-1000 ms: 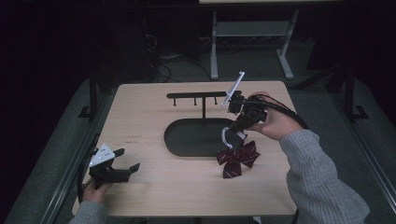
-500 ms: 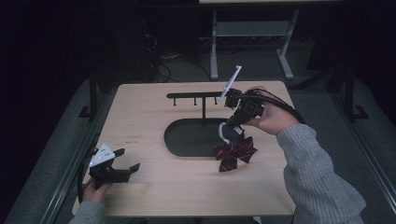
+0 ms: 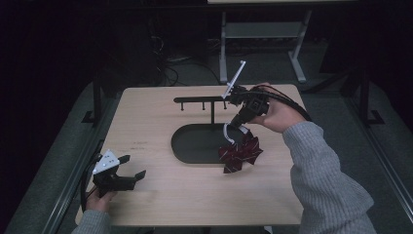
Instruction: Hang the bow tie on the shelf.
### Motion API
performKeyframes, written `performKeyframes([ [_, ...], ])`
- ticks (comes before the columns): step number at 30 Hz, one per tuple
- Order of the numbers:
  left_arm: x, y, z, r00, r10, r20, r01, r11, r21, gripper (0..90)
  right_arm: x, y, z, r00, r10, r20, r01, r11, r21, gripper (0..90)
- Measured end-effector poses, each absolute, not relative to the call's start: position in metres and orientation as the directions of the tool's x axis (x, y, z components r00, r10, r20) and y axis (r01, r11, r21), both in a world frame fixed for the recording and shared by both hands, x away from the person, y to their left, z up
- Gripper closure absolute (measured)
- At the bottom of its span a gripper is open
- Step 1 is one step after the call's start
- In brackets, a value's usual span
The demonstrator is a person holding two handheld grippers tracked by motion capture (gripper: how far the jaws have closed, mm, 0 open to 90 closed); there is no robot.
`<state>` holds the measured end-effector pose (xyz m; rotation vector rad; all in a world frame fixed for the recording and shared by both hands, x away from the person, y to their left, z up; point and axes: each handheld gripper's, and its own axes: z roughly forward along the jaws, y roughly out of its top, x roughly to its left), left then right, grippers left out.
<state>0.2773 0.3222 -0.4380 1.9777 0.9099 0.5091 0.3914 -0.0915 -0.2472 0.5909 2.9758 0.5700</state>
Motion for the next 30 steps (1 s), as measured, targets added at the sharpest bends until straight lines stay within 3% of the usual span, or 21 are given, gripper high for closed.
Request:
performKeyframes([
  [30,0.278,0.324,-0.438,0.649,0.761,0.007,0.402,-0.351,0.846,12.9,0.43,-0.071,-0.239,-0.926,0.376,0.028,0.36,0.86,0.361,87.5],
])
